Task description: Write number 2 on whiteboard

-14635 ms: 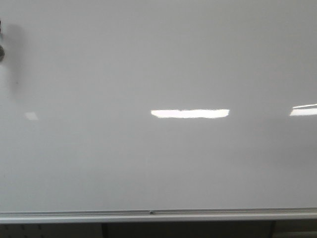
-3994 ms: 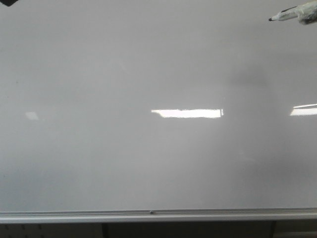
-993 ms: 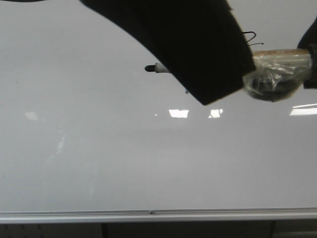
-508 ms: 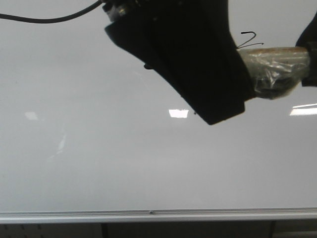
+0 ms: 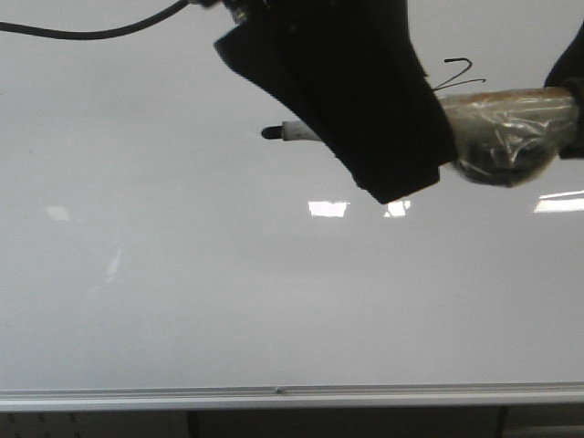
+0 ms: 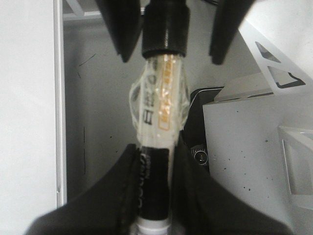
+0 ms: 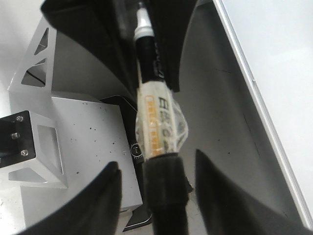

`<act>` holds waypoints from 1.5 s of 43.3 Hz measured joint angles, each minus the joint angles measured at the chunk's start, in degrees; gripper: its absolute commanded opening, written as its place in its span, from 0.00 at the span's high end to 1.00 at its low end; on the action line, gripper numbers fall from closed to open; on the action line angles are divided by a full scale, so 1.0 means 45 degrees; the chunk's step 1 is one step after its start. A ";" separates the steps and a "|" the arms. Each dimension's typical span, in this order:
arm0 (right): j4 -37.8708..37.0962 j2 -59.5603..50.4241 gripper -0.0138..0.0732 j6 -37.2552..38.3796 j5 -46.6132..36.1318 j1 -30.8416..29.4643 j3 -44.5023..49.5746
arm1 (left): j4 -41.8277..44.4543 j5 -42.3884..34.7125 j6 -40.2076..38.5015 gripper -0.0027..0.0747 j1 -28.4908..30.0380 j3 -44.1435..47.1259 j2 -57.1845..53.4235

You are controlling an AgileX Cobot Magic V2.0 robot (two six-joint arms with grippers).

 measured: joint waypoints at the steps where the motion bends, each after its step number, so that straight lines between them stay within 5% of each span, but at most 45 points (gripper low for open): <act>1: -0.0088 -0.0026 0.24 0.0103 0.0000 0.0000 -0.0032 | 0.0000 -0.0020 -0.0030 0.93 0.0000 0.0000 0.0000; 10: -0.2725 -0.0925 0.24 0.3193 0.0172 -0.0640 -0.0821 | 0.2272 -0.0020 -0.2178 0.93 0.0018 0.0000 -0.0250; 19: -0.6139 -0.2135 0.24 0.7551 0.0348 -0.1419 -0.0917 | 0.7440 0.0056 -0.8618 0.93 0.0491 0.0000 -0.1553; 25: -0.7024 -0.2702 0.24 0.8684 0.0422 -0.1527 -0.0917 | 0.8683 0.0173 -1.1321 0.93 0.1979 0.0063 -0.2923; 34: -0.7109 -0.3030 0.24 0.8902 0.0450 -0.1527 -0.0917 | 0.8909 -0.0878 -1.2305 0.93 0.5396 0.1750 -0.5413; 47: -0.7138 -0.3030 0.24 0.8999 0.0450 -0.1527 -0.0917 | 0.7733 -0.5674 -1.3933 0.93 1.0615 0.5778 -0.7119; 65: -0.7138 -0.3030 0.24 0.8999 0.0450 -0.1527 -0.0917 | 0.6736 -1.2383 -1.4036 0.93 1.1120 0.8109 -0.4645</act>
